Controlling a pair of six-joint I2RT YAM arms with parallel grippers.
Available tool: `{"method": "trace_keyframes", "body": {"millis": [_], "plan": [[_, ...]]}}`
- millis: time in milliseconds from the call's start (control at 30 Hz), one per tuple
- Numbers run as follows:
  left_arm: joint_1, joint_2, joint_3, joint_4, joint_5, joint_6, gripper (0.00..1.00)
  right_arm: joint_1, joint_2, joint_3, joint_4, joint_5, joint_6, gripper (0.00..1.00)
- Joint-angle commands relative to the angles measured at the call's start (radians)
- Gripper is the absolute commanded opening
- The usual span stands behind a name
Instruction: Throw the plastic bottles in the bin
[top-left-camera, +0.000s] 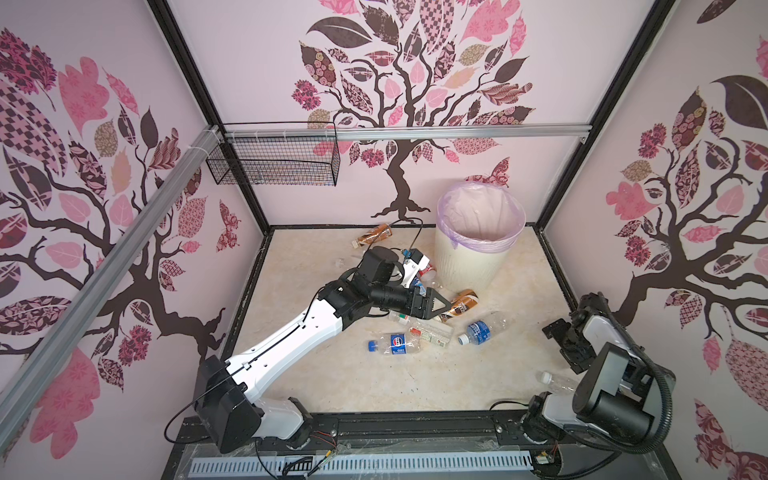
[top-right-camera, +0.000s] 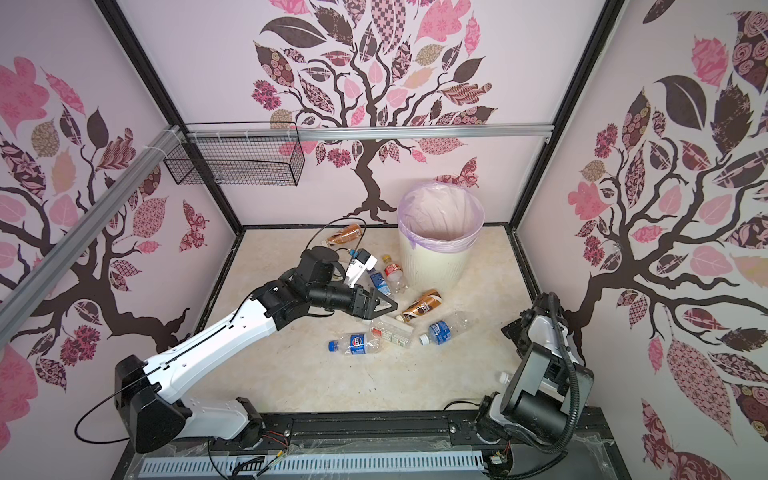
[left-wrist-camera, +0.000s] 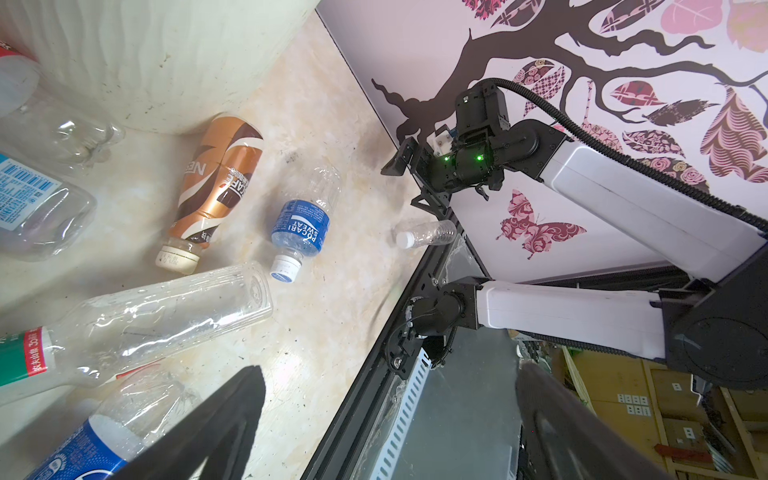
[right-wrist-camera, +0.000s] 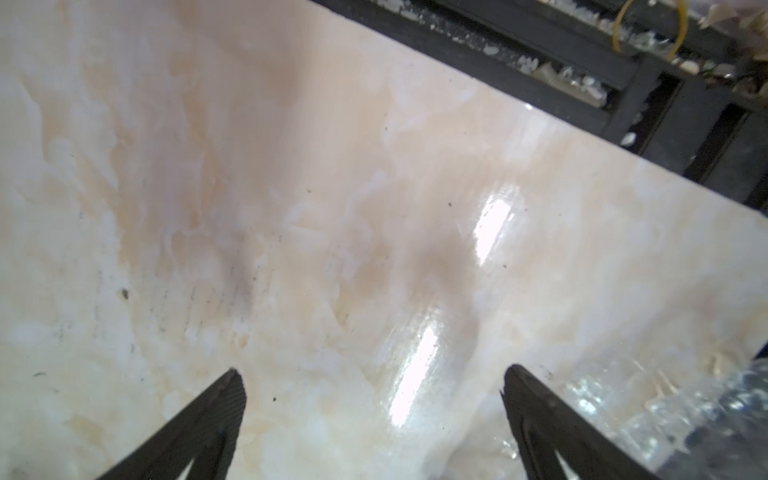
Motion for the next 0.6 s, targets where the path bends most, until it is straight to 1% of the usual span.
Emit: {"method": "trace_keyframes", "body": {"millis": [0, 300, 567], "plan": [[0.006, 0.004, -0.022, 0.024, 0.013, 0.002, 0.98, 0.007, -0.029, 0.039, -0.02, -0.036, 0.008, 0.99], [0.004, 0.004, -0.027, 0.025, 0.013, 0.0, 0.98, 0.007, -0.072, 0.127, -0.072, -0.044, -0.012, 0.99], [0.006, 0.004, -0.028, 0.027, 0.015, 0.0, 0.98, 0.017, -0.122, 0.131, -0.09, -0.069, -0.025, 1.0]]}}
